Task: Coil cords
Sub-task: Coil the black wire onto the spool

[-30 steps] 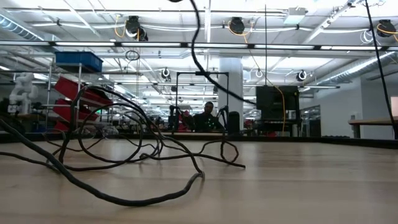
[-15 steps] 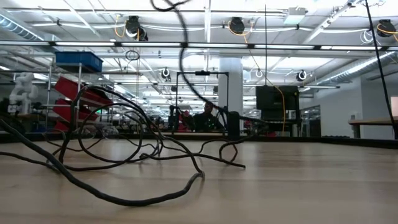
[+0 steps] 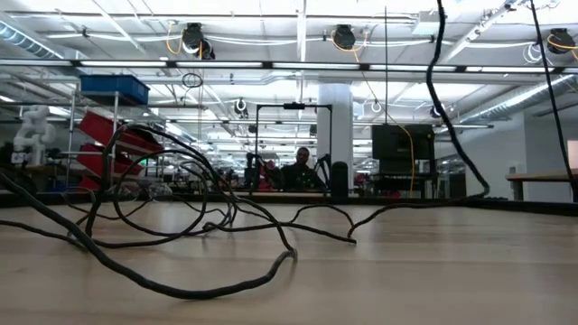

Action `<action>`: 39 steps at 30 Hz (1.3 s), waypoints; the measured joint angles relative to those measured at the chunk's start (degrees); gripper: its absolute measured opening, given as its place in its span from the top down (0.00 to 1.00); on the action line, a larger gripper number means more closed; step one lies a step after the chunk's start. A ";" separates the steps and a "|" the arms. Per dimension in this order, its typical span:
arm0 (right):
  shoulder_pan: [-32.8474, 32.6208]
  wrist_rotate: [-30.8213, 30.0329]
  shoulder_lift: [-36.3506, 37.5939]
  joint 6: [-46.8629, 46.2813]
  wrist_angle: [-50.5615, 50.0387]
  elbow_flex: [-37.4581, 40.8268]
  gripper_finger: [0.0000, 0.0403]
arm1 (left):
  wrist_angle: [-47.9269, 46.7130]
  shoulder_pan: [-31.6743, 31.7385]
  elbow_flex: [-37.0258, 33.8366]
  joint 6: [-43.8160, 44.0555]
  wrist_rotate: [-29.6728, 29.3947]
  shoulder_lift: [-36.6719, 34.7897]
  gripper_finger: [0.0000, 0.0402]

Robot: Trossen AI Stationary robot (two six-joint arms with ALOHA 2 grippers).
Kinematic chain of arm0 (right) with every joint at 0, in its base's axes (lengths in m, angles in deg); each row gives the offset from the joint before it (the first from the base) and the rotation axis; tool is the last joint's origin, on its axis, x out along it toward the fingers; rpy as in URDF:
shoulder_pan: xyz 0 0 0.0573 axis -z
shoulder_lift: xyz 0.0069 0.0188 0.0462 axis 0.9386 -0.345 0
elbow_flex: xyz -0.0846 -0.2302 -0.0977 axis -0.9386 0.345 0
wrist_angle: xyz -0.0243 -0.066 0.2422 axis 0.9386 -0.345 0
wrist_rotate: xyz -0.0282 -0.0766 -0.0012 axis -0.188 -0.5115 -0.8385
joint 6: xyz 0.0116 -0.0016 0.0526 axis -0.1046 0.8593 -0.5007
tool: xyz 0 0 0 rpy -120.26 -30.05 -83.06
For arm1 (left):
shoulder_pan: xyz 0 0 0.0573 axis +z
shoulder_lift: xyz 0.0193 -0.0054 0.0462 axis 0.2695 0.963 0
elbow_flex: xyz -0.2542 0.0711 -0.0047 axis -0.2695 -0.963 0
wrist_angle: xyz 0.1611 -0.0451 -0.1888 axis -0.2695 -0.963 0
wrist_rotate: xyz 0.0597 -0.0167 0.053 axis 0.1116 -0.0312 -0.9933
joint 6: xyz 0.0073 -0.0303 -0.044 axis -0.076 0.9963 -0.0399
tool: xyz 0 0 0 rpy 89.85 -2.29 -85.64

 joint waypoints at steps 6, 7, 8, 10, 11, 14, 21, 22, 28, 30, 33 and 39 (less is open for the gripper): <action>-0.26 0.11 0.11 -0.11 0.02 0.00 1.00 | -0.02 -0.03 -1.22 0.02 0.89 0.00 0.66; -0.23 0.11 0.11 0.15 0.02 0.00 1.00 | -0.12 0.15 -1.36 0.02 0.91 0.07 0.66; -0.22 0.05 0.11 0.37 0.03 0.00 1.00 | 0.25 0.37 -1.38 0.04 0.92 0.44 0.66; -0.19 0.04 0.11 0.60 0.17 0.00 1.00 | 1.71 0.68 -1.38 -0.19 1.33 1.40 0.66; -0.18 0.07 0.11 0.73 0.22 0.00 1.00 | 2.64 0.92 -1.38 -0.20 2.06 2.20 0.66; -0.19 0.13 0.34 1.05 0.43 0.00 1.00 | 2.76 1.54 -1.38 0.04 4.23 4.34 0.66; -1.61 0.15 0.55 0.76 0.35 0.00 1.00 | 3.65 2.94 -1.42 3.06 8.99 7.46 0.66; -1.88 0.25 0.72 0.76 0.26 0.00 1.00 | 3.91 3.15 -1.42 3.02 9.66 7.76 0.66; -4.20 0.04 1.44 0.37 0.20 0.00 1.00 | -8.11 4.33 -1.46 3.82 8.81 7.72 0.66; -5.11 0.11 1.44 0.39 0.16 0.00 1.00 | -2.78 4.66 -1.46 3.75 11.29 7.72 0.66; -5.95 0.18 1.44 0.46 0.38 0.00 1.00 | 8.80 4.08 -1.36 2.61 17.60 8.51 0.66; -6.51 0.00 1.44 0.59 0.64 0.00 1.00 | 12.43 0.41 -1.36 2.93 11.40 10.15 0.66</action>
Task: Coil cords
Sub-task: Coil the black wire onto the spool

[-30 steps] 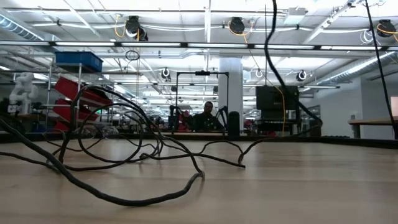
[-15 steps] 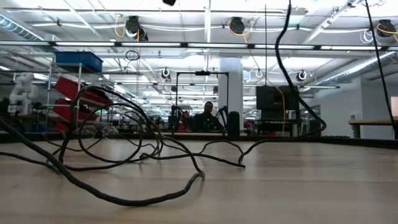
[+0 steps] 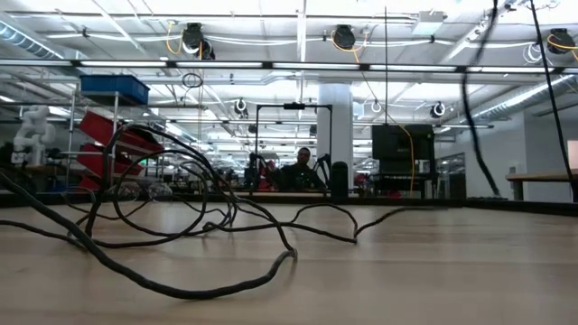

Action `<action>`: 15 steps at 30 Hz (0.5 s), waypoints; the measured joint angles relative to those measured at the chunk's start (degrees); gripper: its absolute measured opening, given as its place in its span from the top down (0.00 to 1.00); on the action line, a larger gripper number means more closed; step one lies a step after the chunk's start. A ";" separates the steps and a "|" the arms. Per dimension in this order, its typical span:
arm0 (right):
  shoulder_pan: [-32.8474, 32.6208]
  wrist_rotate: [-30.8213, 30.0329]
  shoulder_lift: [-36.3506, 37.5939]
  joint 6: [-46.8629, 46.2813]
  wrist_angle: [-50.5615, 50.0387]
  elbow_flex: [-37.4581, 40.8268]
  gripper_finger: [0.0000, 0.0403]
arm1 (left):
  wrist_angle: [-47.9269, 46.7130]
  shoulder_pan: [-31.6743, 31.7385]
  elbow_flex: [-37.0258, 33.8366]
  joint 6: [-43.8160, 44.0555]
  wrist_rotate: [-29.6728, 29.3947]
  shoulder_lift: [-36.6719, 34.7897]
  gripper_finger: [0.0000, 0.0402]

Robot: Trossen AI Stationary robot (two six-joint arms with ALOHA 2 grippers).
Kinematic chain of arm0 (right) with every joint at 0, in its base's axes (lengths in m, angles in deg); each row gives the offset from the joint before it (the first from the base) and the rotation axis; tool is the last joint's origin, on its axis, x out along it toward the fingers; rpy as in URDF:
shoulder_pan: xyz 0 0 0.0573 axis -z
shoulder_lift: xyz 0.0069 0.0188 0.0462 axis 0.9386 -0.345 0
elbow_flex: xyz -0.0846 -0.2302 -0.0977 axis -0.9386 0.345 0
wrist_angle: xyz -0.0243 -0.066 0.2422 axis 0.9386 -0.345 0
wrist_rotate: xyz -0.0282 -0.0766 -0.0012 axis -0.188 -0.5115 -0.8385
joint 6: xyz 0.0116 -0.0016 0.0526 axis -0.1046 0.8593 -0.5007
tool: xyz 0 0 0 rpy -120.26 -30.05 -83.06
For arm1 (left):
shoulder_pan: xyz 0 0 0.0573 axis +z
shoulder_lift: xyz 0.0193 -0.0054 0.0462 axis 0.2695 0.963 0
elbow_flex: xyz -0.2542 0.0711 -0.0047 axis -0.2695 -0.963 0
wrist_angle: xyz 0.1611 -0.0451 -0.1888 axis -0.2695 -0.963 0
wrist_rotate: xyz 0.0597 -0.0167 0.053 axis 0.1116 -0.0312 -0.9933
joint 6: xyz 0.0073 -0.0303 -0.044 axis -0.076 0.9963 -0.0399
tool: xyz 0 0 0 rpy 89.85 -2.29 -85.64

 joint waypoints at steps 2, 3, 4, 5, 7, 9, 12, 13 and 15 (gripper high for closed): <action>-0.02 0.00 0.00 0.18 0.56 0.00 1.00 | 1.15 -0.96 0.00 -0.06 -5.51 1.06 0.66; -0.02 -0.01 0.00 0.20 0.91 0.00 1.00 | 1.79 -1.38 -0.02 -0.24 -7.71 1.56 0.66; -0.02 -0.04 0.00 0.29 1.13 0.00 1.00 | 2.93 -1.63 -0.02 -0.38 -9.54 2.22 0.66; 0.00 -0.04 0.00 0.48 1.37 0.00 1.00 | 4.65 -1.81 -0.02 -0.44 -10.84 2.97 0.66; 0.00 -0.07 0.00 1.06 2.27 0.00 1.00 | 7.79 -2.03 -0.02 -0.48 -11.38 4.61 0.66; 0.00 -0.11 0.00 1.76 3.19 0.00 1.00 | 10.85 -1.76 -0.02 -0.48 -11.38 6.57 0.66; 0.00 -0.11 0.00 1.86 3.16 0.00 1.00 | 13.08 -1.45 -0.02 -0.46 -11.48 8.73 0.66; 0.00 -0.11 0.00 1.94 3.08 0.00 1.00 | 13.34 -1.32 -0.02 -0.46 -11.69 9.15 0.66; 0.00 -0.11 0.00 1.94 2.94 0.00 1.00 | 13.33 -1.19 -0.02 -0.46 -12.15 9.40 0.66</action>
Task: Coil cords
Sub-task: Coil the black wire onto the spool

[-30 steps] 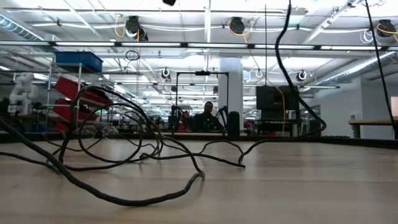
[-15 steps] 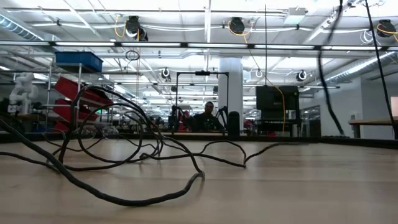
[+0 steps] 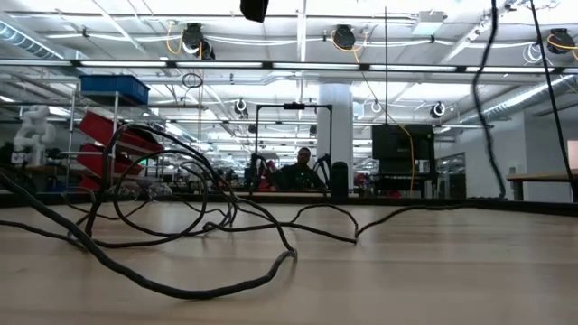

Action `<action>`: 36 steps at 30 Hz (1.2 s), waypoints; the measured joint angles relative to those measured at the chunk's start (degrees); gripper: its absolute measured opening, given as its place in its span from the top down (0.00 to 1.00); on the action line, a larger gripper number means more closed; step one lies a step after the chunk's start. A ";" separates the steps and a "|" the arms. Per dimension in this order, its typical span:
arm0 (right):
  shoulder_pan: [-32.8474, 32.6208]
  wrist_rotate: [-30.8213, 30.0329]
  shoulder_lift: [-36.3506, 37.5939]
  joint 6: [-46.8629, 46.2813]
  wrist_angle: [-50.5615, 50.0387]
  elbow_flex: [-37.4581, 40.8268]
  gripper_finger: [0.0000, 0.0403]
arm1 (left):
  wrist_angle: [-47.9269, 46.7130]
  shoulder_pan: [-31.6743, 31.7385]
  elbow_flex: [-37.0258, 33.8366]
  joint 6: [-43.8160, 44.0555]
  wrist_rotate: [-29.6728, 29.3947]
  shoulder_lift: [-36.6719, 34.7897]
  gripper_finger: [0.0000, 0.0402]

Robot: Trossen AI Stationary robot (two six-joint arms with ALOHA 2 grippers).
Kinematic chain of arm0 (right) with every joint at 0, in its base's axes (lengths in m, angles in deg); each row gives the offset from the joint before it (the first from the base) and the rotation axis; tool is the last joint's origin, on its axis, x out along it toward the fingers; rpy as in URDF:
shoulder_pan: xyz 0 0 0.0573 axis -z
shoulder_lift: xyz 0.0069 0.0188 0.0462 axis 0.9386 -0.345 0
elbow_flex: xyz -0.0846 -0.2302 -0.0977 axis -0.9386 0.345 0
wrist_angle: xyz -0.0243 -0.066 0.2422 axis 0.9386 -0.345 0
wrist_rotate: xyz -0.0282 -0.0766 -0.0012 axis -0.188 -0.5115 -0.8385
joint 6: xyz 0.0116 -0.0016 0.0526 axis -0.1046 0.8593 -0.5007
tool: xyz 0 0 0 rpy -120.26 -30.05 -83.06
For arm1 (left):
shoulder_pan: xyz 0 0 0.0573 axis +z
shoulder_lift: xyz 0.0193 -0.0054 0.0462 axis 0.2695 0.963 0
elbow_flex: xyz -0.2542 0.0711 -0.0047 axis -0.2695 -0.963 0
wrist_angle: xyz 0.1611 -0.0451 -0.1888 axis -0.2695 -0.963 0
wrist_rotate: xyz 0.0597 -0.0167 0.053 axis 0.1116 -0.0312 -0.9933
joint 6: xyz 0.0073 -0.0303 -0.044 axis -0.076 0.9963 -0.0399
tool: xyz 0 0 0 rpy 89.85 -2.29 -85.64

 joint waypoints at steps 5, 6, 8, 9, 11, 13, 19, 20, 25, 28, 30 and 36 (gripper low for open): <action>0.00 0.00 0.07 1.23 -0.11 0.00 1.00 | -0.34 -0.03 0.00 -0.18 -2.77 0.03 0.66; 0.00 0.00 0.09 1.27 -0.10 0.00 1.00 | -0.34 -0.15 0.00 -0.75 -2.92 0.00 0.66; 0.00 0.00 0.11 1.28 -0.18 0.00 1.00 | -0.34 -0.40 0.00 -1.00 -2.88 -0.27 0.66; 0.00 0.00 0.11 1.27 -0.31 0.00 1.00 | -0.32 -0.63 0.00 -1.01 -2.86 -0.64 0.66; 0.00 0.00 0.11 1.27 -0.40 0.00 1.00 | -0.37 -1.14 0.09 -1.03 -2.81 -1.81 0.66; 0.00 0.00 0.11 1.27 -0.41 0.00 1.00 | -0.10 -1.60 0.79 -1.09 -2.66 -2.66 0.66; 0.00 0.00 0.11 0.65 -0.41 0.00 1.00 | -0.54 -2.83 1.69 -3.98 -2.66 -3.10 0.66; 0.00 0.00 0.11 0.53 -0.41 0.00 1.00 | -1.03 -2.89 1.70 -3.97 -2.66 -3.10 0.66; 0.00 0.00 0.11 0.46 -0.17 0.00 1.00 | -3.44 -2.21 1.73 1.04 -4.02 -3.10 0.66; 0.00 0.00 0.11 0.42 -0.12 0.00 1.00 | -3.89 -2.20 1.73 1.88 -6.08 -3.08 0.66; 0.00 0.00 0.11 0.41 -0.10 0.00 1.00 | -3.86 -2.32 1.73 1.90 -6.64 -3.08 0.66; 0.00 0.00 0.11 0.15 -0.34 0.00 1.00 | -3.81 -1.36 1.79 2.10 -6.54 -2.30 0.66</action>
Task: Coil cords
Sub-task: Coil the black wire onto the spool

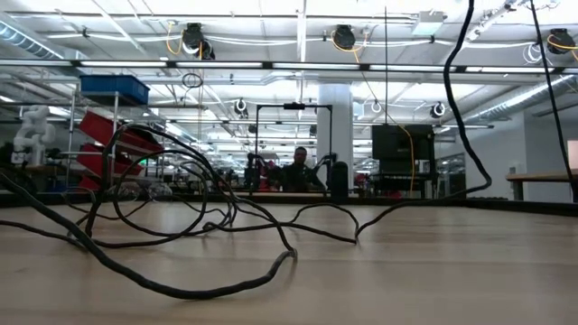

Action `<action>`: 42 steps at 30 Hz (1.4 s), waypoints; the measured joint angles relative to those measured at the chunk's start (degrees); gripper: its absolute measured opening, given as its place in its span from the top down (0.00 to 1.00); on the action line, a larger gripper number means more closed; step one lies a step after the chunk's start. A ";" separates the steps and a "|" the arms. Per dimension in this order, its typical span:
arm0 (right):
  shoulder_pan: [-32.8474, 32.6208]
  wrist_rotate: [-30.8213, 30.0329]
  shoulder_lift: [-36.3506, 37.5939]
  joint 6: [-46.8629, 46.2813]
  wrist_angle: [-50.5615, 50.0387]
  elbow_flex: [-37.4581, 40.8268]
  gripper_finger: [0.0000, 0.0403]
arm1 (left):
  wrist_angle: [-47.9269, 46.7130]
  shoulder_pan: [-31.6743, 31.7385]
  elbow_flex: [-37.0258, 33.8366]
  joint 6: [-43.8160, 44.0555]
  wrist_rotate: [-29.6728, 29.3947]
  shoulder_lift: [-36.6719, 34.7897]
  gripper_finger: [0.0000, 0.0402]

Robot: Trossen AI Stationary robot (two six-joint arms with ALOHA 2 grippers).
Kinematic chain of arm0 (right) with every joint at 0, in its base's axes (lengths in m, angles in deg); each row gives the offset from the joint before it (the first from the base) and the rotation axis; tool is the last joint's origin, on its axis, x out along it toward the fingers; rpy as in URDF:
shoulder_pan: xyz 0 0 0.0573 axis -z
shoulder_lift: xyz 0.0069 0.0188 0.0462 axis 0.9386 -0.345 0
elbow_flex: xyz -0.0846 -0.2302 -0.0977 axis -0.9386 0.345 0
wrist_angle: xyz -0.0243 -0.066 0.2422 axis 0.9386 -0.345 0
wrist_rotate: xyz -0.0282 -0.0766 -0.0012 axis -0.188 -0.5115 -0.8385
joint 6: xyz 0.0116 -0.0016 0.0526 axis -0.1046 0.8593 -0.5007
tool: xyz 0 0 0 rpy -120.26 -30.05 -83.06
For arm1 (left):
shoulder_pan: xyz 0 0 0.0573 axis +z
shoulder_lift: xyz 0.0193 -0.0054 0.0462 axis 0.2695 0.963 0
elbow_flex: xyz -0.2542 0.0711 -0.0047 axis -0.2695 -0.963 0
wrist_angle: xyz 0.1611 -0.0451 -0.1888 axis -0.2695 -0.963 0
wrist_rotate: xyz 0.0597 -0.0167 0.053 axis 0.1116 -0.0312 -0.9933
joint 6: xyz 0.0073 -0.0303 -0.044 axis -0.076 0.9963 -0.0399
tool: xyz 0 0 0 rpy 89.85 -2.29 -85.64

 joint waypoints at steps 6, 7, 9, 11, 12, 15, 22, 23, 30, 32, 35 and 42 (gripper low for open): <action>-0.02 0.02 -0.07 -0.37 -0.11 0.00 1.00 | -0.11 0.64 0.00 0.02 -0.06 1.71 0.66; -0.02 0.02 -0.07 -0.15 -0.09 0.00 1.00 | -0.10 0.61 0.00 0.01 -0.63 1.72 0.66; -0.02 0.02 -0.07 0.28 -0.09 0.00 1.00 | 0.00 0.59 0.00 -0.20 -1.64 1.71 0.66; 0.03 0.02 -0.07 1.05 -0.03 0.00 1.00 | -0.09 0.59 0.00 -0.18 -1.65 1.72 0.66; 0.14 0.02 -0.07 1.31 0.02 0.00 1.00 | -0.13 0.59 0.00 -0.04 -1.65 1.72 0.66; 0.39 0.04 -0.07 1.36 0.09 0.00 1.00 | -0.36 0.67 0.00 0.00 -1.73 1.72 0.66; 0.42 0.04 -0.07 1.36 0.28 0.00 1.00 | -1.48 1.55 0.00 0.54 1.26 1.72 0.66; 0.40 0.04 -0.07 1.36 0.28 0.00 1.00 | -1.64 1.73 0.00 1.14 1.89 1.87 0.66; 0.39 0.03 -0.09 1.34 0.26 0.00 1.00 | -1.76 1.68 0.00 -0.52 0.92 2.02 0.81; 0.39 0.04 -0.09 1.32 0.24 0.00 1.00 | -1.66 1.23 0.00 -1.14 -1.04 2.02 0.91; 0.39 0.04 -0.09 1.16 0.18 0.00 1.00 | -1.67 0.62 0.00 -3.36 -2.46 2.00 0.97; 0.39 0.09 -0.09 0.03 -0.57 0.00 1.00 | -17.76 -2.03 -0.02 -1.33 -6.33 -4.75 0.99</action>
